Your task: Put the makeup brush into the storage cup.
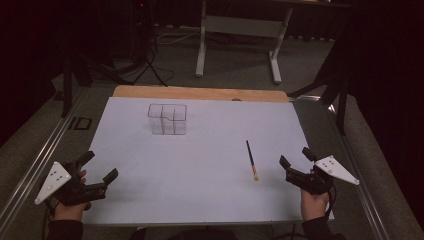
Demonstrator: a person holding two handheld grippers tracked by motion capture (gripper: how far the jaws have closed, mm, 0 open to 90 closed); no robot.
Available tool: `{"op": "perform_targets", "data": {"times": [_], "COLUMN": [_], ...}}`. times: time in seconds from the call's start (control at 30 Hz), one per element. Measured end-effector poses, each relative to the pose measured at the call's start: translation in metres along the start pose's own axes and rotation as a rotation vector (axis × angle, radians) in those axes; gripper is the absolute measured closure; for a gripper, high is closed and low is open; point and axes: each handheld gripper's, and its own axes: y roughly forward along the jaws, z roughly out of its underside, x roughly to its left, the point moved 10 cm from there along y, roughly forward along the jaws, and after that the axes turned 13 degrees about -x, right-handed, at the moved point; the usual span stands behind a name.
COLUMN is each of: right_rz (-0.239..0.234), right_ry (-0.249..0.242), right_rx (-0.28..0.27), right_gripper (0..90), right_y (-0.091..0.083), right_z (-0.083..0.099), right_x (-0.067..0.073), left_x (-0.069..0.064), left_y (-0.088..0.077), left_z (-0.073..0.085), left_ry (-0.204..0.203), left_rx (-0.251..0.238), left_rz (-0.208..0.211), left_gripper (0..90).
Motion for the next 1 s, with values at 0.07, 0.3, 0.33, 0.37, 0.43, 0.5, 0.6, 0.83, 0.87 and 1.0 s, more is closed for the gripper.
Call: {"op": "perform_targets", "data": {"times": [0.07, 0.3, 0.33, 0.37, 0.43, 0.5, 0.6, 0.83, 0.87, 1.0], "right_rz": [0.01, 0.008, 0.01, 0.017, 0.018, 0.033, 0.063, 0.05, 0.048, 0.043], "right_ry": [-0.02, -0.051, -0.05, -0.052, -0.05, -0.047, -0.027, 0.005, 0.007, -0.003], "right_rx": [0.011, 0.018, 0.02, 0.024, 0.015, 0.013, 0.009, 0.014, 0.02, 0.043], "right_gripper": [12.2, 13.4, 13.3, 13.3, 13.3, 13.3, 13.4, 11.0, 11.0, 10.8], "right_y": [0.0, 0.0, 0.0, 0.0, 0.0, -0.001, -0.004, -0.005, -0.004, 0.0], "right_z": [0.002, 0.001, 0.001, 0.001, 0.0, -0.001, -0.005, -0.014, -0.015, -0.018], "right_x": [0.0, 0.002, 0.002, 0.001, 0.0, -0.002, -0.006, -0.006, -0.005, -0.002], "left_x": [-0.001, -0.001, -0.001, -0.001, -0.001, -0.001, -0.001, 0.0, 0.0, 0.0], "left_y": [0.0, 0.0, 0.0, 0.0, 0.0, 0.0, -0.001, -0.003, -0.003, -0.001], "left_z": [-0.001, -0.001, -0.002, -0.002, -0.003, -0.003, -0.002, -0.005, -0.005, -0.005], "left_ry": [0.0, -0.003, -0.005, -0.006, -0.009, -0.01, -0.006, -0.014, -0.016, -0.019], "left_rx": [-0.004, -0.002, -0.005, -0.006, -0.01, -0.008, -0.003, -0.016, -0.015, -0.014], "left_rz": [0.0, 0.001, 0.0, -0.001, -0.003, -0.004, -0.002, -0.004, -0.002, 0.0], "left_gripper": [0.8, 0.7, 0.8, 0.8, 0.7, 0.7, 0.8, 0.8, 0.8, 0.7]}}
